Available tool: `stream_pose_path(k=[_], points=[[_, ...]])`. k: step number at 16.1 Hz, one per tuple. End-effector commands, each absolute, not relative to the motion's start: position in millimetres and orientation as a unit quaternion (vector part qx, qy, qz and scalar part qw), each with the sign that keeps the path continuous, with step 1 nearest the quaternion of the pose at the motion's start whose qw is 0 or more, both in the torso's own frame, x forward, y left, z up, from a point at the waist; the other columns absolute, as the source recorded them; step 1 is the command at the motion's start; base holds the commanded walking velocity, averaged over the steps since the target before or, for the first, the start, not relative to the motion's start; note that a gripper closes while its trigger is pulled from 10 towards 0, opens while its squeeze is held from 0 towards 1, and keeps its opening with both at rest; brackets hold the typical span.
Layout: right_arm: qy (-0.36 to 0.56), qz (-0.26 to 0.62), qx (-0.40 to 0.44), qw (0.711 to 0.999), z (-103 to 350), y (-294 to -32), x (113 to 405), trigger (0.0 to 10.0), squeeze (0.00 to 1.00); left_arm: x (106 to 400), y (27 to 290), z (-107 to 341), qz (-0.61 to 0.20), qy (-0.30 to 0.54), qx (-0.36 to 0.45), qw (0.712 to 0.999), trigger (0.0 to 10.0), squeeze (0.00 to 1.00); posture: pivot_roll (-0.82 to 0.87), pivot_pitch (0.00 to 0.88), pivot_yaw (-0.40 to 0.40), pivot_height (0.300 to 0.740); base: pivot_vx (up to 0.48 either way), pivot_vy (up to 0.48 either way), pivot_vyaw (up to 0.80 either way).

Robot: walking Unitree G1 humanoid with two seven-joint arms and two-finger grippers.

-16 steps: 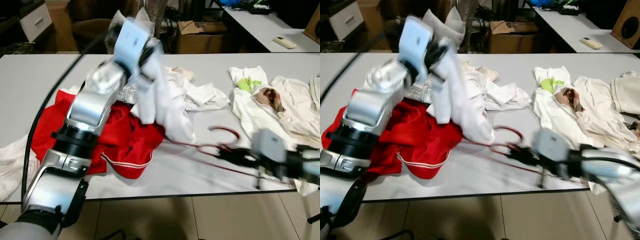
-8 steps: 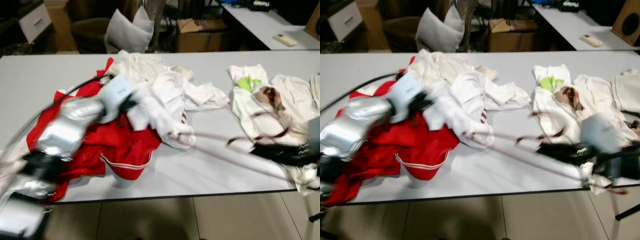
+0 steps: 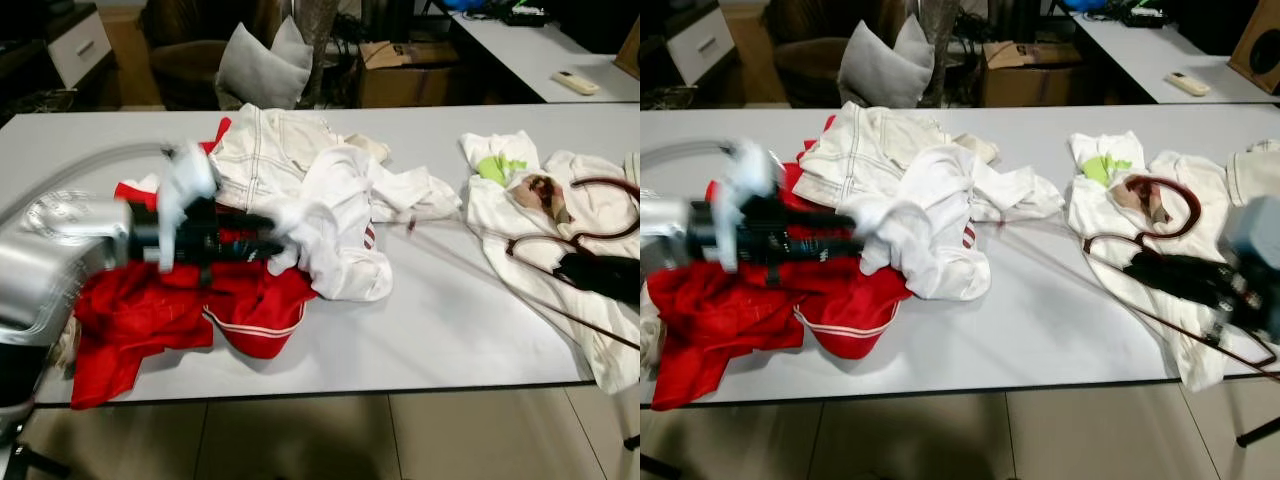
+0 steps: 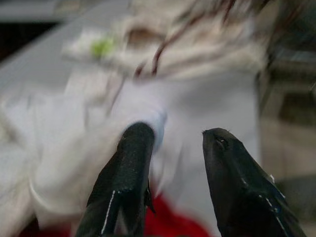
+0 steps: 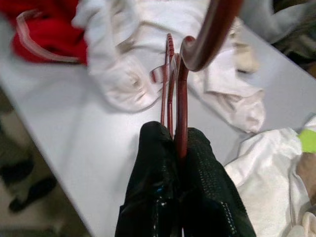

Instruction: Hang hanger

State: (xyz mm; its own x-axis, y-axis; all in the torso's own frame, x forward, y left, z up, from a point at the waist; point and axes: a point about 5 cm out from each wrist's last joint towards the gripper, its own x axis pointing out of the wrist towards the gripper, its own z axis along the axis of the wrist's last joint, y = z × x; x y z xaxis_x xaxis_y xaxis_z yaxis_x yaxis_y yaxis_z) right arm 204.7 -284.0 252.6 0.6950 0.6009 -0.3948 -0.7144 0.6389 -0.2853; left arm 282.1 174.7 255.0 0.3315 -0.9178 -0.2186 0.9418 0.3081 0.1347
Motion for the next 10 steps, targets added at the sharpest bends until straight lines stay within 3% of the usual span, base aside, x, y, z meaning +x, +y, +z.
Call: stream_pose_path(k=[1, 3, 4, 5, 6, 9, 10], points=[[0.101, 0.351, -0.210, 0.907, 254, -272, 212, 10.0, 0.00, 286, 168, 275, -0.559, -0.017, 0.077, 0.825, 10.0, 1.00, -0.14, 0.040, 0.042, 0.740, 0.000, 0.000, 0.00], [0.052, 0.316, -0.216, 0.922, 256, -262, 220, 10.0, 0.00, 301, 160, 284, -0.488, -0.079, 0.052, 0.868, 10.0, 1.00, -0.15, 0.042, 0.048, 0.740, 0.000, 0.000, 0.00], [0.025, 0.290, -0.203, 0.935, 258, -255, 225, 10.0, 0.00, 306, 156, 282, -0.448, -0.089, 0.042, 0.889, 10.0, 0.76, -0.15, 0.042, 0.048, 0.740, 0.000, 0.000, 0.00], [0.015, 0.275, -0.185, 0.943, 258, -250, 228, 10.0, 0.00, 309, 153, 278, -0.424, -0.085, 0.030, 0.901, 10.0, 0.71, -0.15, 0.043, 0.047, 0.740, 0.000, 0.000, 0.00], [0.003, 0.241, -0.154, 0.958, 256, -243, 231, 10.0, 0.00, 311, 145, 267, -0.390, -0.076, 0.017, 0.917, 10.0, 0.56, -0.15, 0.044, 0.045, 0.740, 0.000, 0.000, 0.00], [-0.034, 0.151, -0.114, 0.981, 256, -231, 231, 10.0, 0.00, 306, 131, 233, -0.322, -0.067, 0.047, 0.943, 10.0, 0.39, -0.17, 0.049, 0.056, 0.740, 0.000, 0.000, 0.00], [-0.012, 0.115, -0.057, 0.992, 240, -213, 229, 10.0, 0.00, 303, 128, 215, -0.260, -0.063, 0.015, 0.964, 10.0, 0.39, -0.18, 0.054, 0.064, 0.740, 0.000, 0.000, 0.00]])
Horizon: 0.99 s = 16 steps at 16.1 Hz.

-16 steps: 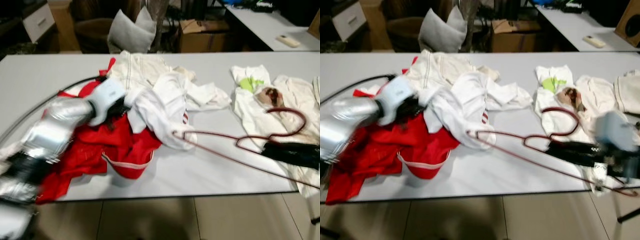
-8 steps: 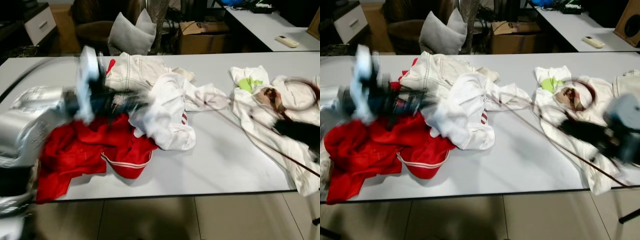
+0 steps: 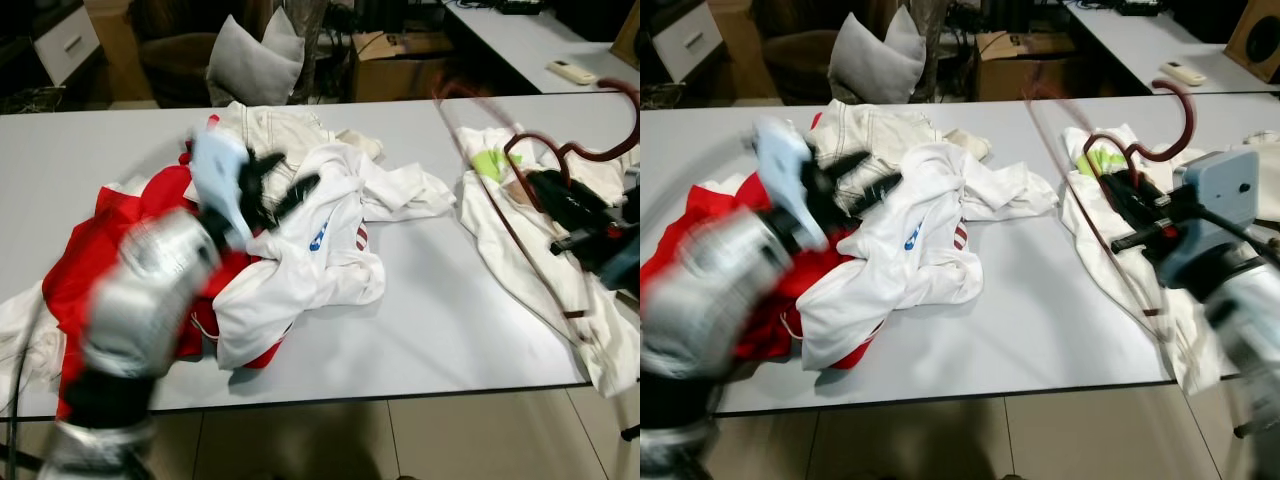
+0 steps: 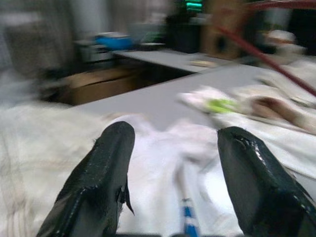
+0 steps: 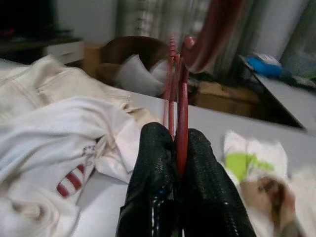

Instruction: Hang hanger

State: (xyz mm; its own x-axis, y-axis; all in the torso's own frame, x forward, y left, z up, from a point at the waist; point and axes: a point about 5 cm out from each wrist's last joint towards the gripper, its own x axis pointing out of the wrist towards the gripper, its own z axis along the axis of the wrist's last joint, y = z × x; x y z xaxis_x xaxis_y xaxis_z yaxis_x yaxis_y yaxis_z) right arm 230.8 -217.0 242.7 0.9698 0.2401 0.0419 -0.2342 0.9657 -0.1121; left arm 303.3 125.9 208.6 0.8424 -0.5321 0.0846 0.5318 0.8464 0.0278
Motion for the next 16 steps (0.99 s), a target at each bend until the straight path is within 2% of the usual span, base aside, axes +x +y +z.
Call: stream_pose_path(k=[1, 3, 5, 8, 11, 14, 16], points=[[0.002, 0.095, -0.031, 0.995, 231, -207, 230, 10.0, 0.00, 303, 125, 212, -0.239, -0.064, 0.007, 0.969, 10.0, 0.39, -0.18, 0.056, 0.061, 0.740, 0.000, -0.274, 0.00], [-0.008, 0.098, -0.020, 0.995, 226, -191, 231, 10.0, 0.00, 298, 116, 207, -0.238, -0.065, 0.003, 0.969, 10.0, 0.40, -0.18, 0.057, 0.058, 0.740, 0.000, -0.360, 0.00], [-0.020, 0.071, -0.054, 0.996, 220, -183, 230, 10.0, 0.00, 290, 112, 193, -0.228, -0.051, -0.004, 0.972, 10.0, 0.39, -0.18, 0.057, 0.049, 0.740, 0.000, -0.375, 0.00], [-0.046, 0.030, -0.072, 0.996, 222, -183, 228, 10.0, 0.00, 283, 116, 184, -0.207, -0.042, -0.001, 0.977, 10.0, 0.38, -0.17, 0.061, 0.039, 0.740, 0.000, -0.374, 0.00], [-0.025, 0.063, -0.080, 0.994, 216, -180, 227, 10.0, 0.00, 278, 118, 180, -0.196, -0.038, -0.002, 0.980, 10.0, 0.38, -0.17, 0.063, 0.022, 0.740, 0.000, -0.375, 0.00], [-0.029, 0.048, -0.096, 0.994, 211, -180, 228, 10.0, 0.00, 277, 118, 179, -0.194, -0.034, -0.001, 0.980, 10.0, 0.37, -0.17, 0.064, 0.018, 0.740, 0.000, -0.372, 0.00], [-0.014, 0.048, -0.075, 0.996, 205, -180, 227, 10.0, 0.00, 278, 116, 176, -0.191, -0.030, -0.001, 0.981, 10.0, 0.37, -0.17, 0.064, 0.018, 0.740, 0.000, -0.375, 0.00]])
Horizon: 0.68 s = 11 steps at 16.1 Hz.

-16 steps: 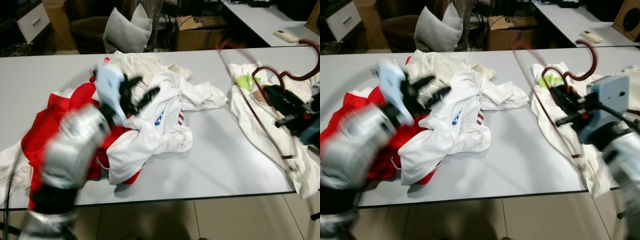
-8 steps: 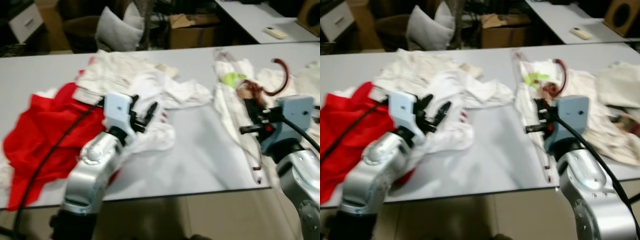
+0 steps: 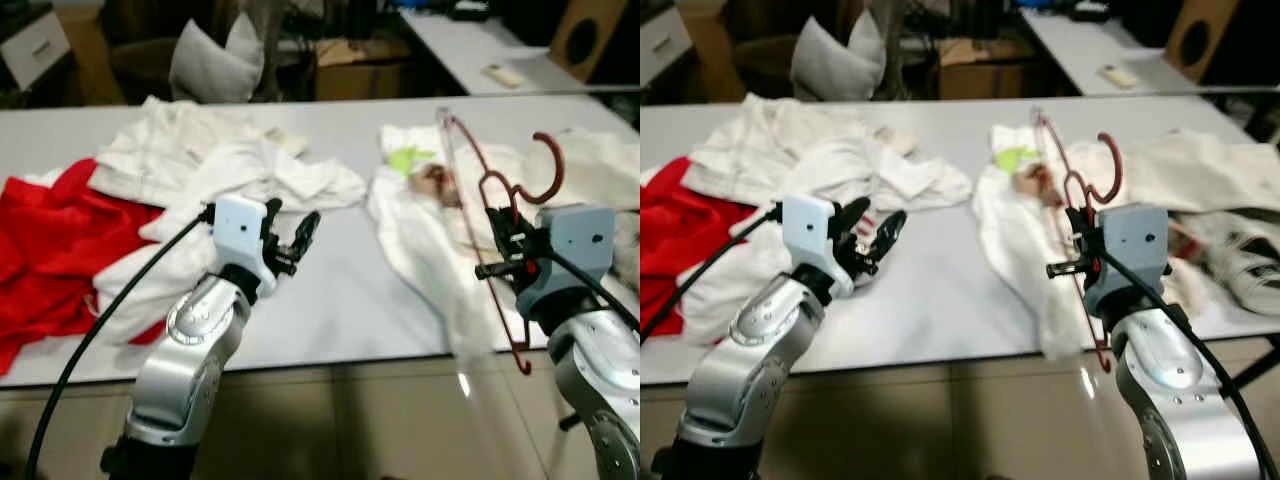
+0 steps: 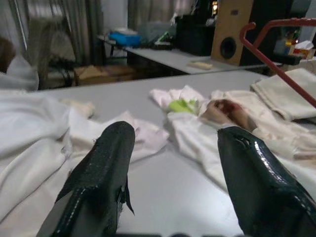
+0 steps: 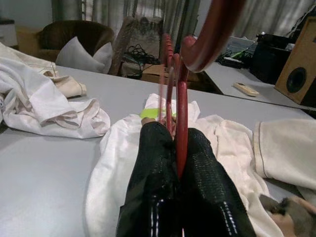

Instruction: Hang hanger

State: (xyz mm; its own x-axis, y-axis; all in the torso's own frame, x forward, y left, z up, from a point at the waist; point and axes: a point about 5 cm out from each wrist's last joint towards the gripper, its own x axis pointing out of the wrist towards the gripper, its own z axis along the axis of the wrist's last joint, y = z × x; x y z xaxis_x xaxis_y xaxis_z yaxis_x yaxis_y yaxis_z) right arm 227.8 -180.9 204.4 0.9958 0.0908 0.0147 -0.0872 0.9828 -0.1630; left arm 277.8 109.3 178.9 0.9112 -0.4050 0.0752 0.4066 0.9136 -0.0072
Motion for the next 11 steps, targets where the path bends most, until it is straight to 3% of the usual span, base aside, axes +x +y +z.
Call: stream_pose_path(k=[1, 3, 5, 6, 11], points=[[-0.007, 0.055, -0.066, 0.996, 203, -179, 227, 10.0, 0.00, 279, 115, 175, -0.190, -0.028, -0.004, 0.981, 10.0, 0.37, -0.17, 0.064, 0.018, 0.740, 0.000, -0.368, 0.00], [0.011, 0.062, -0.046, 0.997, 197, -179, 225, 10.0, 0.00, 279, 113, 174, -0.191, -0.026, -0.004, 0.981, 10.0, 0.37, -0.17, 0.065, 0.022, 0.740, 0.000, -0.366, -0.22], [0.025, 0.051, -0.039, 0.998, 190, -183, 224, 10.0, 0.00, 280, 111, 172, -0.192, -0.023, -0.005, 0.981, 10.0, 0.36, -0.17, 0.065, 0.025, 0.740, 0.000, -0.156, -0.80], [0.030, 0.049, -0.036, 0.998, 188, -183, 223, 10.0, 0.00, 281, 112, 171, -0.190, -0.015, -0.014, 0.982, 10.0, 0.26, -0.17, 0.064, 0.026, 0.740, 0.000, 0.000, -0.80], [0.050, 0.041, -0.023, 0.998, 177, -189, 219, 10.0, 0.00, 281, 113, 162, -0.199, 0.005, 0.006, 0.980, 10.0, 0.06, -0.17, 0.065, 0.030, 0.740, 0.000, 0.000, -0.80]])
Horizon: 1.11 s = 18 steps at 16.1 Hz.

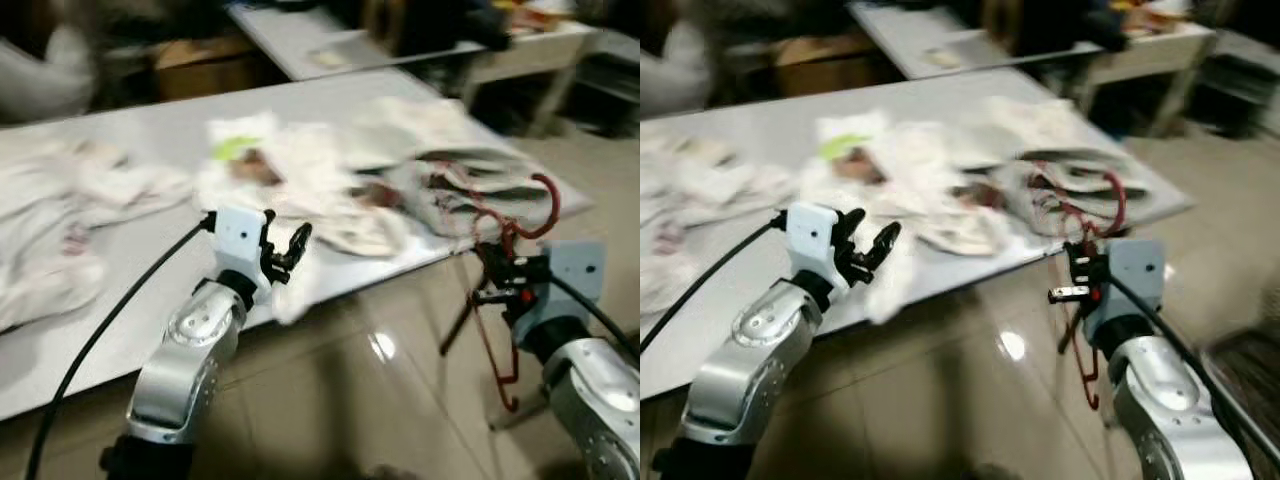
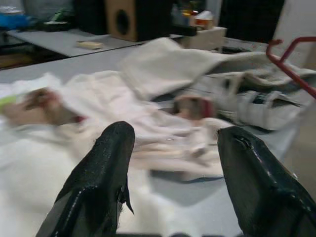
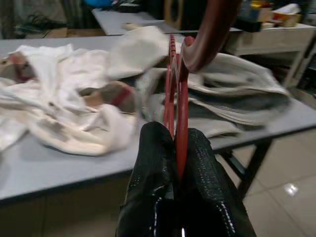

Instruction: Hang hanger

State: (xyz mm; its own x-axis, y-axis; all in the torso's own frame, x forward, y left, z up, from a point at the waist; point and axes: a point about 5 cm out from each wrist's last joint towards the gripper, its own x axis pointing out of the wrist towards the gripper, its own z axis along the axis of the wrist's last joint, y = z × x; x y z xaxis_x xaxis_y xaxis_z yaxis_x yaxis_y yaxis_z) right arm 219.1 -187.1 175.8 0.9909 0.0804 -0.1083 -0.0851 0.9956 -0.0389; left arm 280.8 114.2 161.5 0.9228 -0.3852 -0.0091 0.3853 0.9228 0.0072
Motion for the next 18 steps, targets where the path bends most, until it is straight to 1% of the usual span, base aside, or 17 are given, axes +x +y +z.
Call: stream_pose_path(k=[1, 2, 4, 7, 9, 10, 11, 12, 14, 18], points=[[0.053, 0.047, -0.025, 0.997, 176, -188, 219, 10.0, 0.00, 281, 113, 160, -0.196, 0.009, 0.008, 0.981, 10.0, 0.03, -0.17, 0.064, 0.030, 0.740, 0.000, 0.000, -0.80], [0.058, 0.059, -0.027, 0.996, 174, -186, 219, 10.0, 0.00, 282, 116, 156, -0.185, 0.017, 0.014, 0.983, 10.0, 0.00, -0.18, 0.065, 0.031, 0.740, 0.000, 0.000, -0.80], [0.066, 0.074, -0.035, 0.994, 172, -184, 218, 10.0, 0.00, 283, 120, 152, -0.168, 0.025, 0.021, 0.985, 10.0, 0.00, -0.18, 0.065, 0.031, 0.740, 0.000, 0.000, -0.80], [0.068, 0.088, -0.041, 0.993, 169, -184, 219, 10.0, 0.00, 288, 129, 153, -0.141, 0.024, 0.043, 0.989, 10.0, 0.00, -0.17, 0.062, 0.030, 0.740, 0.000, 0.000, 0.00], [0.067, 0.102, -0.043, 0.992, 169, -182, 219, 10.0, 0.00, 289, 132, 152, -0.137, 0.025, 0.043, 0.989, 10.0, 0.00, -0.17, 0.063, 0.032, 0.740, 0.000, 0.000, 0.00], [0.067, 0.103, -0.067, 0.990, 169, -182, 220, 10.0, 0.00, 289, 135, 152, -0.130, 0.029, 0.042, 0.990, 10.0, 0.00, -0.17, 0.062, 0.032, 0.740, 0.000, 0.000, 0.00], [0.068, 0.106, -0.090, 0.988, 169, -181, 221, 10.0, 0.00, 289, 140, 151, -0.117, 0.032, 0.040, 0.992, 10.0, 0.00, -0.17, 0.062, 0.032, 0.740, 0.000, 0.000, 0.80], [0.066, 0.116, -0.087, 0.987, 168, -179, 221, 10.0, 0.00, 290, 145, 150, -0.102, 0.035, 0.037, 0.993, 10.0, 0.00, -0.16, 0.062, 0.030, 0.740, 0.000, 0.000, 0.80], [0.060, 0.132, -0.085, 0.986, 169, -175, 221, 10.0, 0.00, 291, 147, 150, -0.100, 0.035, 0.036, 0.994, 10.0, 0.00, -0.16, 0.062, 0.028, 0.740, 0.000, 0.000, 0.80], [0.045, 0.136, -0.081, 0.986, 170, -173, 222, 10.0, 0.00, 292, 147, 145, -0.093, 0.046, 0.036, 0.994, 10.0, 0.00, -0.16, 0.059, 0.031, 0.740, 0.000, 0.000, 0.00]])
